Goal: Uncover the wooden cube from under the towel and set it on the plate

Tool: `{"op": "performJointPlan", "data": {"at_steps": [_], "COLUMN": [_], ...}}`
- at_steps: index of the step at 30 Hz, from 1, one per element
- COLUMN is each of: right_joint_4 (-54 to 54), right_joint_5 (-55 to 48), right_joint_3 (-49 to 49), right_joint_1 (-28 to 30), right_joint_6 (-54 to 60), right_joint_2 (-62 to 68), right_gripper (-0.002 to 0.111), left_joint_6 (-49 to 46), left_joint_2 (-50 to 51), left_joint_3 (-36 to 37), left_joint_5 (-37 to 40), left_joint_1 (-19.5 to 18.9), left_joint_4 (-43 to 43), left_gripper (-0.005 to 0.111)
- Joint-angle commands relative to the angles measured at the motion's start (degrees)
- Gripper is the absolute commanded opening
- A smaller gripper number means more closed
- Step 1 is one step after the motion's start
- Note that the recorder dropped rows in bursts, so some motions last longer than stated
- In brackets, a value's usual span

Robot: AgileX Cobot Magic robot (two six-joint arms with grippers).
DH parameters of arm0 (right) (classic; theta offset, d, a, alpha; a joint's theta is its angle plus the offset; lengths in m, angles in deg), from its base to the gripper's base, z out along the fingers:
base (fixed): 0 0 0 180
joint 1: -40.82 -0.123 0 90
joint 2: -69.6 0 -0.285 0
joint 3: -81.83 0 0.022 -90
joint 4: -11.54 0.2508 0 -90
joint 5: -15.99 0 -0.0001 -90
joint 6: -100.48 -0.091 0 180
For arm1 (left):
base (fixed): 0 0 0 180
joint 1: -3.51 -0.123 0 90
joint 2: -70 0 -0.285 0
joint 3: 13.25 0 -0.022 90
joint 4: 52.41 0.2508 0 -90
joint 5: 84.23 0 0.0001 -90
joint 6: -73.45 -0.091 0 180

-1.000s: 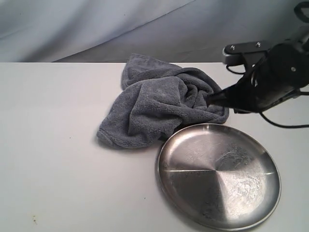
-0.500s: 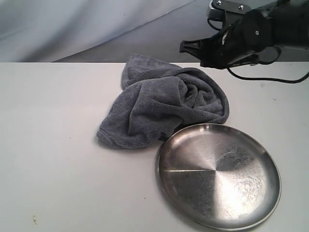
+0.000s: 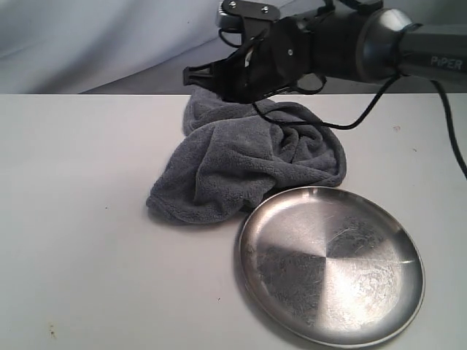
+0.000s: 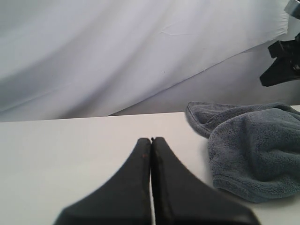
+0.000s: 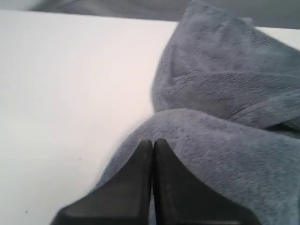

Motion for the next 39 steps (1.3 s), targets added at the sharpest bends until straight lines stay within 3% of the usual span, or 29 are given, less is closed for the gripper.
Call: {"op": "performJointPlan", "data": {"at_steps": [1, 6, 13, 23, 31, 39], "right_joint_4": [6.6, 14.2, 14.0, 12.8, -4.3, -33.3], "right_joint_5": [-6.3, -15.2, -27.6, -23.8, -22.4, -19.7], "right_joint_3": [-1.5, -1.6, -0.5, 17.2, 28.7, 34.2], "right_joint_1": [-3.0, -4.9, -7.8, -9.6, -9.6, -9.6], "right_joint_6": [10.4, 21.8, 25.6, 24.1, 7.6, -26.5], "right_joint_2": [0.4, 0.4, -0.6, -11.0, -21.8, -25.0], "right_gripper": [0.0, 0.0, 0.0, 0.0, 0.0, 0.0], "left_joint_6": [0.1, 0.1, 0.1, 0.1, 0.1, 0.1], "left_joint_2": [-0.2, -0.2, -0.2, -0.2, -0.2, -0.2], "left_joint_3": [0.3, 0.3, 0.3, 0.3, 0.3, 0.3], "left_joint_5": [0.0, 0.0, 0.0, 0.0, 0.0, 0.0], "left_joint_1": [0.3, 0.3, 0.3, 0.3, 0.3, 0.3], "left_joint_4": [-0.1, -0.1, -0.1, -0.1, -0.1, -0.1], "left_gripper": [0.0, 0.0, 0.0, 0.0, 0.0, 0.0]}}
